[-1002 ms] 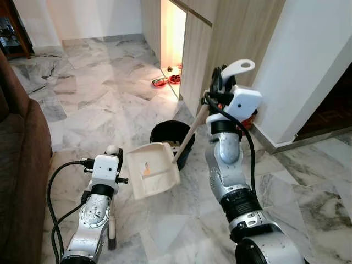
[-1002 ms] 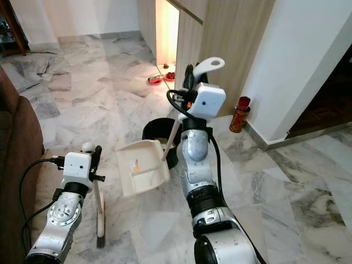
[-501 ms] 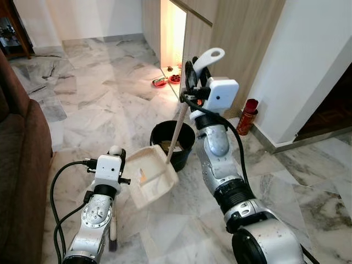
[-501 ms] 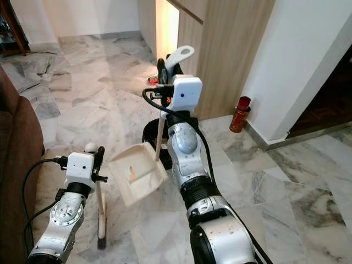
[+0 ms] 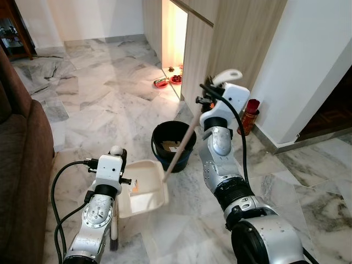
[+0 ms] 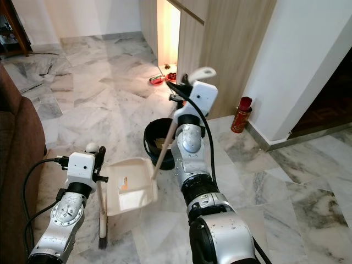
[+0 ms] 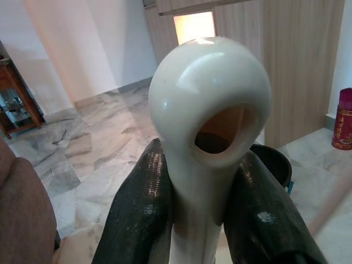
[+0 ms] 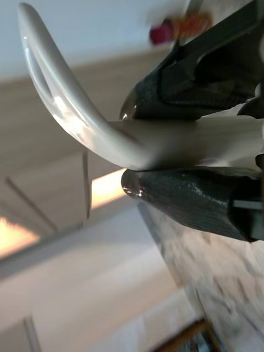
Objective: Sweep floor
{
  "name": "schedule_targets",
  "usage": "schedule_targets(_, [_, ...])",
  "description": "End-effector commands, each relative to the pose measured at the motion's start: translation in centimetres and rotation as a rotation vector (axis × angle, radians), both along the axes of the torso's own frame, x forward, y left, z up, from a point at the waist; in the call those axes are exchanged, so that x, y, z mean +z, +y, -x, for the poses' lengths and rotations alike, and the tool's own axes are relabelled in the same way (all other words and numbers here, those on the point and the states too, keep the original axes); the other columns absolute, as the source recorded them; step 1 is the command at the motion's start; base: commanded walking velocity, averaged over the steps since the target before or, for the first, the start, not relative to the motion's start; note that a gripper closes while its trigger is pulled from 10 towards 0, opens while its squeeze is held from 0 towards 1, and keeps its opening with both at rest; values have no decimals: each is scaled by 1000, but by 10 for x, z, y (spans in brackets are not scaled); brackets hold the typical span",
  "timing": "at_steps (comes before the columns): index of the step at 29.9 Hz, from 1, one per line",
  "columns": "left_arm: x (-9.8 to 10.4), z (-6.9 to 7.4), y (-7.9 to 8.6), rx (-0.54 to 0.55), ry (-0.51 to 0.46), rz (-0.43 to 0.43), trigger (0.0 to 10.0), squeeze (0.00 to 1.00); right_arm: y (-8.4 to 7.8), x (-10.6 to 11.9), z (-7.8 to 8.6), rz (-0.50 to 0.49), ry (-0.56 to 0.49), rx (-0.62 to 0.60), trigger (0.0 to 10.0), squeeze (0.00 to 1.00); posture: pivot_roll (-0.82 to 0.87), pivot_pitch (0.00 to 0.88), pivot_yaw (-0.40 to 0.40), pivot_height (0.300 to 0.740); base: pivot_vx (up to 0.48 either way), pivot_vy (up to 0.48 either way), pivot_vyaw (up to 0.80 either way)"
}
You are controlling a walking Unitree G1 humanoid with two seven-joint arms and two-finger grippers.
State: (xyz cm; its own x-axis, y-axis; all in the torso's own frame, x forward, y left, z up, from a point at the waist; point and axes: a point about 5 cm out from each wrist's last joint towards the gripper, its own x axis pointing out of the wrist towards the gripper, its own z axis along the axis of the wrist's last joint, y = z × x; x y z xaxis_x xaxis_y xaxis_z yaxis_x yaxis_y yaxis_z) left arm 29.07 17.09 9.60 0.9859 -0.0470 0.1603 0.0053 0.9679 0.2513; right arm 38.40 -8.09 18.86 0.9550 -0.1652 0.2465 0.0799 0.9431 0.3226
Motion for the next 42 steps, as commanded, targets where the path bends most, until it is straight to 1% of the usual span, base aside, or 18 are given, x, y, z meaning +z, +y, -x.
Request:
schedule_targets(1, [14,-4,-2,-21,-59,-33,10000,0,-6,13,-3,-24,-40,-50,10000,0,131,0,-11,740,0,0,0])
schedule_targets(2, [14,-4,-2,-20,-59,-33,10000,0,-5,13,-2,-27,-48,-52,10000,0,133,0,-13,740,0,0,0])
schedule_targets(3, [14,-4,-2,-20,-60,-32,10000,0,-4,14,-1,-54,-53,-49,10000,0,133,0,-13,740,0,0,0])
schedule_targets(4, [15,-4,-2,-20,-61,-32,10000,0,-4,13,-2,-69,-38,-44,10000,0,133,0,-13,740,0,0,0])
schedule_targets(6, [15,-4,-2,-19,-61,-32,10000,0,-1,10,-3,-48,-18,-20,10000,0,134,0,-16,740,0,0,0])
schedule_targets(7, [15,-4,-2,-19,-62,-31,10000,0,-1,3,-3,-38,20,-17,10000,0,134,0,-16,740,0,0,0])
schedule_targets(9, [15,-4,-3,-19,-63,-30,10000,0,0,-1,-2,-37,33,-15,10000,0,136,0,-18,740,0,0,0])
schedule_targets(15, [15,-5,-4,-14,-68,-25,10000,0,1,-4,-1,-9,34,7,10000,0,120,0,-20,740,0,0,0])
schedule_targets(21, [16,-5,-2,-9,-72,-24,10000,0,1,1,-1,18,6,7,10000,0,118,0,-19,740,0,0,0])
schedule_targets(23, [17,-5,-1,-5,-75,-25,10000,0,1,2,-2,19,5,9,10000,0,141,0,-32,740,0,0,0])
schedule_targets(25, [21,-3,2,14,-90,-29,10000,0,1,1,-3,14,15,12,10000,0,169,0,-48,740,0,0,0])
schedule_targets(29, [23,-1,8,35,-99,-34,10000,0,1,1,-3,14,18,20,10000,0,179,0,-50,740,0,0,0])
schedule_targets(33, [26,0,12,43,-111,-40,10000,0,2,7,-3,11,-16,25,10000,0,177,0,-45,740,0,0,0])
schedule_targets(35, [31,-2,13,45,-129,-42,10000,0,7,18,-2,24,-83,40,10000,0,168,0,-39,740,0,0,0])
schedule_targets(39, [34,-6,12,44,-140,-41,10000,0,11,30,0,33,-152,35,10000,0,155,0,-33,740,0,0,0])
schedule_targets(42, [35,-6,10,40,-143,-39,10000,0,11,35,1,52,-182,32,10000,0,146,0,-28,740,0,0,0])
